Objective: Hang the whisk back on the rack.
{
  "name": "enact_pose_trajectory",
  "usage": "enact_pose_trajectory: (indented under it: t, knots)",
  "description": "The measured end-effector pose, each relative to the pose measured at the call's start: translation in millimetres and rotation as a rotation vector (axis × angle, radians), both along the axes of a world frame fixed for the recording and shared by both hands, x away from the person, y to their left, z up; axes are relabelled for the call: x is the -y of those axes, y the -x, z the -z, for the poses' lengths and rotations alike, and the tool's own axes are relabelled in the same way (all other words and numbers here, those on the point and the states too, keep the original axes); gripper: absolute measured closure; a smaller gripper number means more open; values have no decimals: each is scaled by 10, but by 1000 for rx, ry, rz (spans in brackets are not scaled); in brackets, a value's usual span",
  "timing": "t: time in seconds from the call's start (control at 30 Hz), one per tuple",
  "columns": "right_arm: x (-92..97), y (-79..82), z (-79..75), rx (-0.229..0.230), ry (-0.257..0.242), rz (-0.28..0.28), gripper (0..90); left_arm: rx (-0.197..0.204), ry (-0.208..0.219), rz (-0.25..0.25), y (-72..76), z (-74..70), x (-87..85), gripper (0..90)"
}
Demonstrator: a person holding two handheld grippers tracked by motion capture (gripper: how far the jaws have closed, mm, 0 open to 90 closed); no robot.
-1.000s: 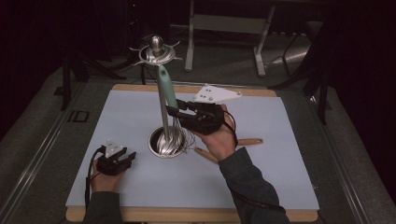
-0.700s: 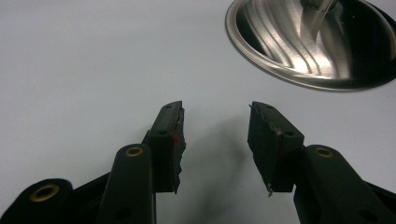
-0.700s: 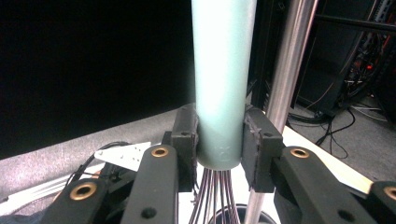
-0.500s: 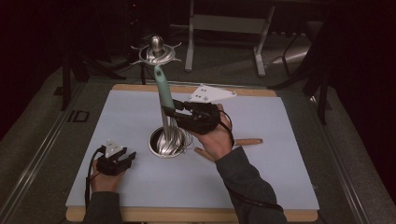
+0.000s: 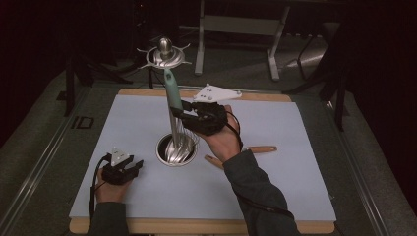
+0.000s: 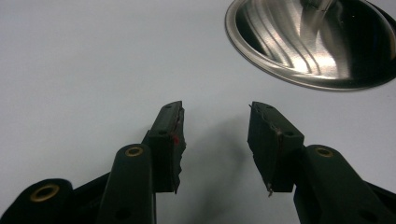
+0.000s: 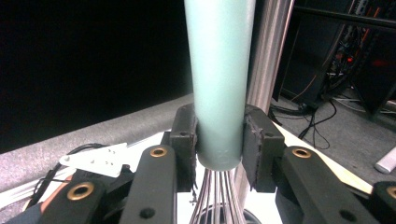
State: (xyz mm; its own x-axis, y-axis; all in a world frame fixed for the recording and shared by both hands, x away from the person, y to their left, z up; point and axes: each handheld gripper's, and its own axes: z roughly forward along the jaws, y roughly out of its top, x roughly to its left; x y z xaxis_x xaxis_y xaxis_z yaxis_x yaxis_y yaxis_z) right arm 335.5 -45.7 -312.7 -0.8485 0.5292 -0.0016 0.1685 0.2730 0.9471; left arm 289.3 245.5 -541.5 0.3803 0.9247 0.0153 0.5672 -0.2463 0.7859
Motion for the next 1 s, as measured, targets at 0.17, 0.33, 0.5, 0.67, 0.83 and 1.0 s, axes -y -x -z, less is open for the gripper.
enact_pose_trajectory:
  t: [0.17,0.33,0.5,0.67,0.83,1.0]
  knots:
    - [-74,-29,41,7,7,12,663,1,1,-1,1,0,0,560]
    - [-85,-35,32,7,7,15,624,1,2,0,1,0,0,560]
    - [-38,-10,17,13,4,11,586,0,0,-1,1,0,1,559]
    - [40,33,1,14,11,-3,579,0,1,-2,0,0,1,558]
    - [133,67,-24,17,37,-24,565,-2,4,-4,-1,0,-3,559]
    - [215,83,-13,0,101,-43,563,-1,3,-4,-1,1,-1,561]
